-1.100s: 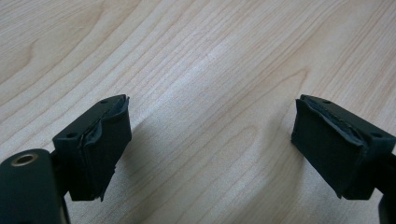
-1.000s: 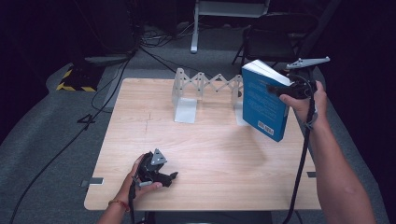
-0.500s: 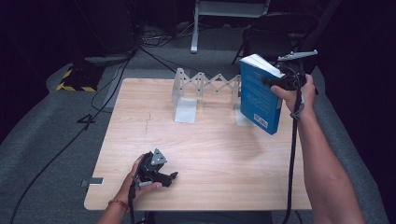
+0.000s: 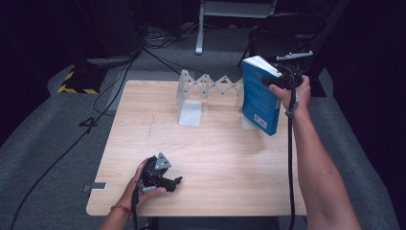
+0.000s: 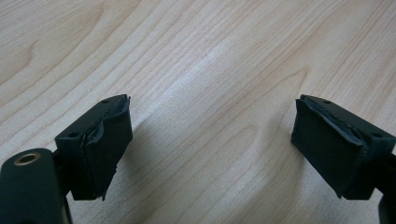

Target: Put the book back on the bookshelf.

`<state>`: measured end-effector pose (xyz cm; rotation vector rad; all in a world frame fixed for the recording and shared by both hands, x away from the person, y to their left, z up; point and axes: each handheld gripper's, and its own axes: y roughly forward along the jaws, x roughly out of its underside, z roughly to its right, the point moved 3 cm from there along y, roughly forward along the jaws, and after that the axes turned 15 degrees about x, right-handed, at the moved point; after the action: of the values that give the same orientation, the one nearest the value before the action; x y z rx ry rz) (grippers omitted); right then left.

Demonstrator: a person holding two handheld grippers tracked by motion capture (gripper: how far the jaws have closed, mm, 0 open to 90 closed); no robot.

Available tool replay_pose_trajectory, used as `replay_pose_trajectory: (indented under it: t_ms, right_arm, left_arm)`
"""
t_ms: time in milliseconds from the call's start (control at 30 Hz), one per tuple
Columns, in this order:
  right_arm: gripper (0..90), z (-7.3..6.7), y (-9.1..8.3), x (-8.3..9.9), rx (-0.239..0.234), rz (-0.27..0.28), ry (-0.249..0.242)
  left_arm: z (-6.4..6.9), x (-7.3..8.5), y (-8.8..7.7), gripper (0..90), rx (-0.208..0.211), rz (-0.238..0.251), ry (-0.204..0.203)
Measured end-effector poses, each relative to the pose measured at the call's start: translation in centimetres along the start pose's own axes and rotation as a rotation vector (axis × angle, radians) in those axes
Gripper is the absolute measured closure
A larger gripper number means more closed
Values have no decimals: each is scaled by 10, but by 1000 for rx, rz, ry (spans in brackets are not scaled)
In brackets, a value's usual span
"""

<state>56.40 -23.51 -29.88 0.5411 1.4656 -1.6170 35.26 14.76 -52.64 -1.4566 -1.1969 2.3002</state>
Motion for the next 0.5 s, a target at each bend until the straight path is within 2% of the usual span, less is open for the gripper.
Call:
replay_pose_trajectory:
  t_ms: [67,267,500]
  right_arm:
    - [605,-1,5,-1,-2,-4,4]
    - [605,-5,16,-1,34,2,9]
    - [605,-1,26,3,59,22,68]
  left_arm:
    - [0,0,0,128,0,-3,2]
    - [1,1,-1,128,0,-4,4]
    - [1,1,0,128,5,-1,1]
